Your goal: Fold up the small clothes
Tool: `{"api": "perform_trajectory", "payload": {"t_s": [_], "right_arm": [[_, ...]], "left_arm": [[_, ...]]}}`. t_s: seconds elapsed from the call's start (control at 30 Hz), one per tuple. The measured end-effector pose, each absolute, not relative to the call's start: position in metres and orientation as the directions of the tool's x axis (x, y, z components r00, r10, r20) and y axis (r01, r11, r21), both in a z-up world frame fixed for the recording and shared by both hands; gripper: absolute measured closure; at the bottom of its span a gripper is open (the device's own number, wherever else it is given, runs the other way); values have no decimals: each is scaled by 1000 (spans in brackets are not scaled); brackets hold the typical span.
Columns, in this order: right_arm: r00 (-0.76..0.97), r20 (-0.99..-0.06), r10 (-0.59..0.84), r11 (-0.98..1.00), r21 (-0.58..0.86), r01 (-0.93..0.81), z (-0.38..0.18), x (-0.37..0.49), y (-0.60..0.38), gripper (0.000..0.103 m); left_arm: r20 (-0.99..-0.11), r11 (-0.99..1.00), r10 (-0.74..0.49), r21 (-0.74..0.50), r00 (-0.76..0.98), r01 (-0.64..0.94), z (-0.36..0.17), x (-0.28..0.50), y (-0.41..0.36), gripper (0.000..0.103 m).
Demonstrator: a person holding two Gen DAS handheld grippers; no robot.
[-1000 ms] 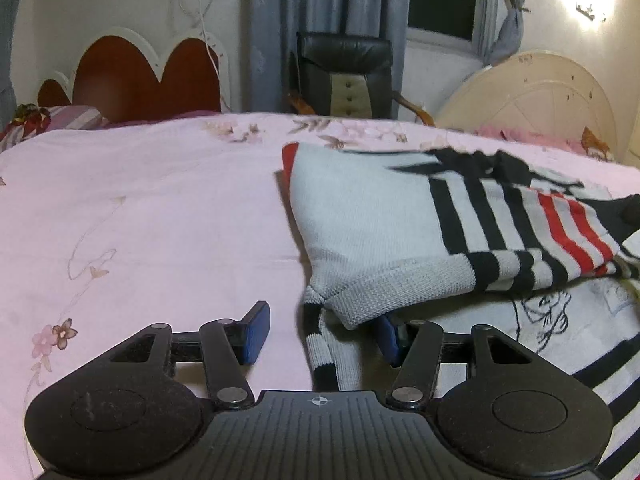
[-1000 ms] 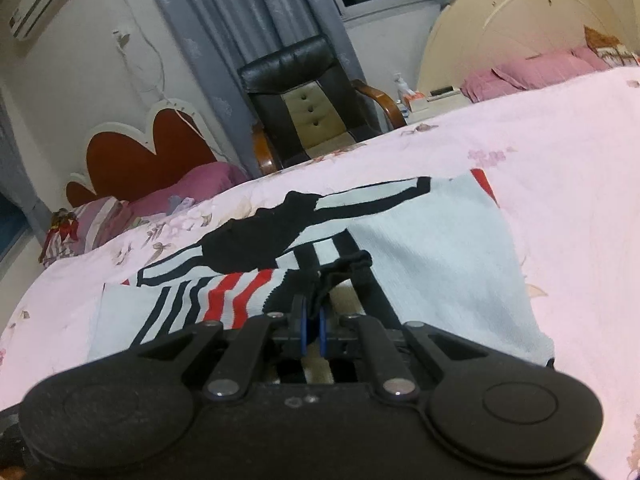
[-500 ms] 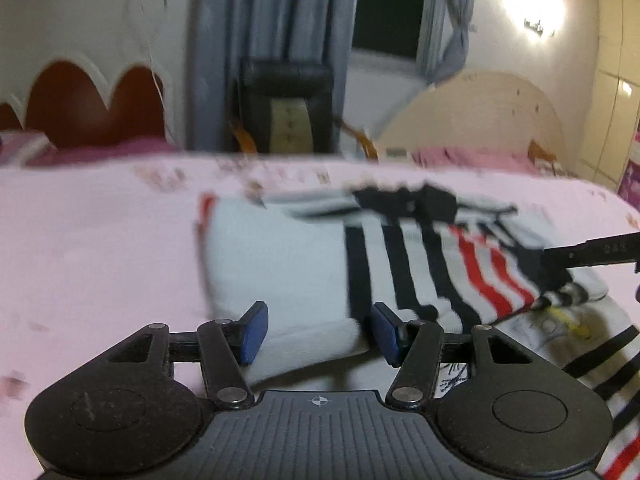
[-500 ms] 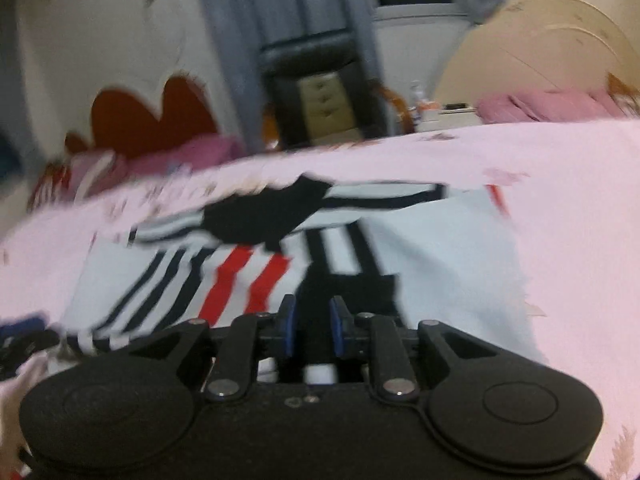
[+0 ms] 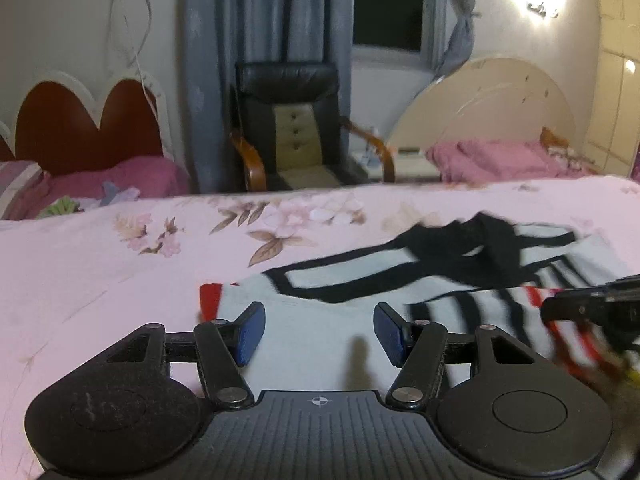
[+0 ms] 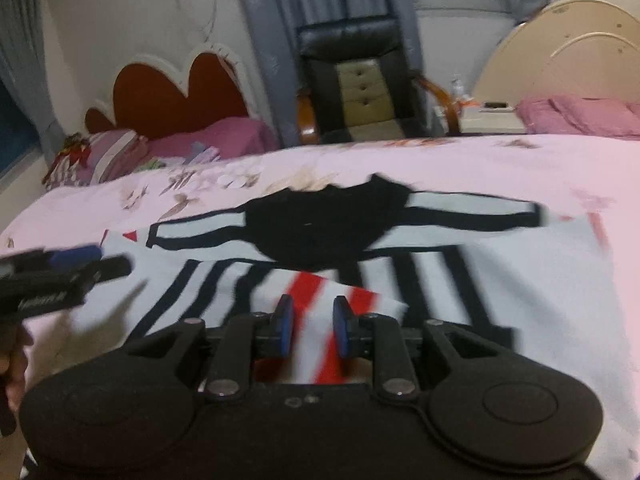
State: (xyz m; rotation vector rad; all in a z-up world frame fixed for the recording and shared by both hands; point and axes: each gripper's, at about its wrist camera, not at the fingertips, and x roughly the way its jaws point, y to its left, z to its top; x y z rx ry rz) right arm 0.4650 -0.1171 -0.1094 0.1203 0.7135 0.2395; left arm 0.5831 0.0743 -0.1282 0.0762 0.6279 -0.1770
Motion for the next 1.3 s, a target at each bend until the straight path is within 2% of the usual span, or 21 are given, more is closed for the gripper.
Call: {"api": "perform_trajectory", "payload": {"t_s": [0.07, 0.13, 0.23, 0.33, 0.4, 0.53, 0.67, 0.77, 0.83, 0.9, 1.0, 1.1, 1.23, 1.27, 1.3], "right_arm": [[725, -647, 239, 971, 164, -174, -117, 474, -109, 82], [741, -635, 217, 976, 135, -169, -121, 476, -105, 83], [743, -636, 210, 978, 127, -167, -115, 476, -105, 81], [760, -601, 246, 969, 136, -206, -108, 470, -98, 79], [736, -620, 270, 962, 136, -238, -113, 473, -88, 79], [741, -634, 220, 967, 42, -251, -119, 469, -86, 80], [767, -636, 82, 989, -44, -143, -118, 459, -128, 80], [750, -660, 38, 997, -22, -70, -114, 455, -158, 77], [776, -629, 55, 998, 34, -44, -98, 443, -166, 76], [796, -596, 105, 994, 73, -76, -89, 427, -163, 75], [769, -620, 156, 986, 48, -162, -96, 409, -147, 77], [734, -672, 95, 986, -36, -160, -114, 403, -144, 78], [738, -673, 44, 997, -13, -71, -116, 400, -176, 78], [737, -674, 35, 998, -20, -66, -118, 400, -178, 76], [733, -680, 25, 998, -28, -60, -120, 401, -180, 69]], "left_arm": [[-622, 988, -93, 42, 778, 151, -141, 599, 82, 43], [-617, 989, -129, -25, 776, 144, -149, 601, 95, 34], [-594, 992, -111, -15, 796, 126, -141, 592, 94, 34], [-552, 984, -171, -61, 816, 164, -133, 576, 79, 34], [-551, 974, -199, -24, 810, 223, -135, 568, 58, 34], [-589, 968, -169, 52, 791, 245, -155, 566, 51, 34], [-590, 982, -112, 58, 799, 180, -151, 561, 77, 34], [-574, 987, -109, 37, 812, 158, -139, 553, 79, 34], [-542, 981, -156, 10, 826, 192, -129, 541, 72, 34], [-531, 972, -199, 3, 823, 237, -124, 526, 57, 34], [-564, 953, -242, 16, 789, 304, -134, 512, 27, 34], [-602, 955, -210, 44, 771, 294, -150, 507, 20, 34], [-603, 968, -181, 32, 777, 250, -153, 501, 38, 33], [-603, 967, -178, 38, 778, 251, -154, 500, 39, 33], [-602, 967, -174, 45, 779, 251, -154, 500, 38, 33]]}}
